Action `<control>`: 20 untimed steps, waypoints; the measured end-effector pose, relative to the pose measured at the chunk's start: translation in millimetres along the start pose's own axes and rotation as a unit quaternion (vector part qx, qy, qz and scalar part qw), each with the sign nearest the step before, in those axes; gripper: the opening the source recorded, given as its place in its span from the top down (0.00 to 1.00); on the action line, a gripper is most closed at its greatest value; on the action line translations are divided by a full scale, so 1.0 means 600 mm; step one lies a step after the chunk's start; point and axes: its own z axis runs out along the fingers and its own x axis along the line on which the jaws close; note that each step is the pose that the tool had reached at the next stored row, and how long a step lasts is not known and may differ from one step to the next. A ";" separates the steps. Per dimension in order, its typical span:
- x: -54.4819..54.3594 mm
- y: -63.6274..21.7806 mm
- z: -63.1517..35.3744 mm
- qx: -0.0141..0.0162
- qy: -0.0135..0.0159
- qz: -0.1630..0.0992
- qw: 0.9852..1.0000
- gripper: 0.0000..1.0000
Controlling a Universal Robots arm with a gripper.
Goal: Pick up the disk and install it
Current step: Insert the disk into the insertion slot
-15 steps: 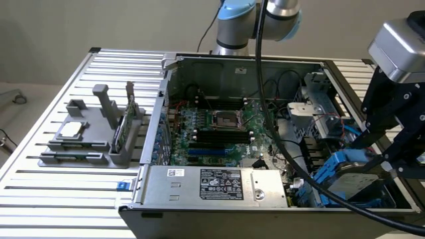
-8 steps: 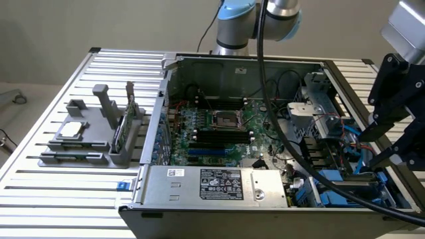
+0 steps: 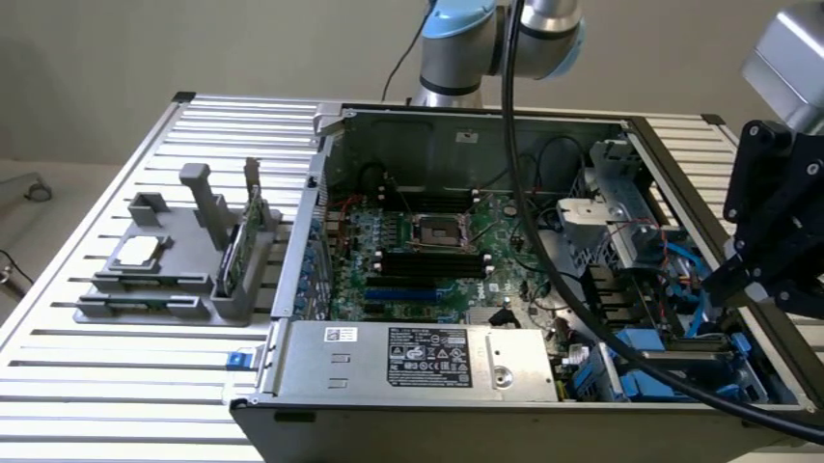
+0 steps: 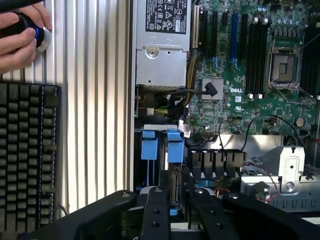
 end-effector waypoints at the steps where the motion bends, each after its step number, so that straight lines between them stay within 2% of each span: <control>1: 0.000 0.000 0.002 0.000 0.000 0.000 1.000 0.86; 3: 0.001 -0.002 0.007 0.002 0.000 0.000 1.000 0.89; 20: 0.006 -0.018 0.053 0.008 0.000 -0.005 1.000 0.89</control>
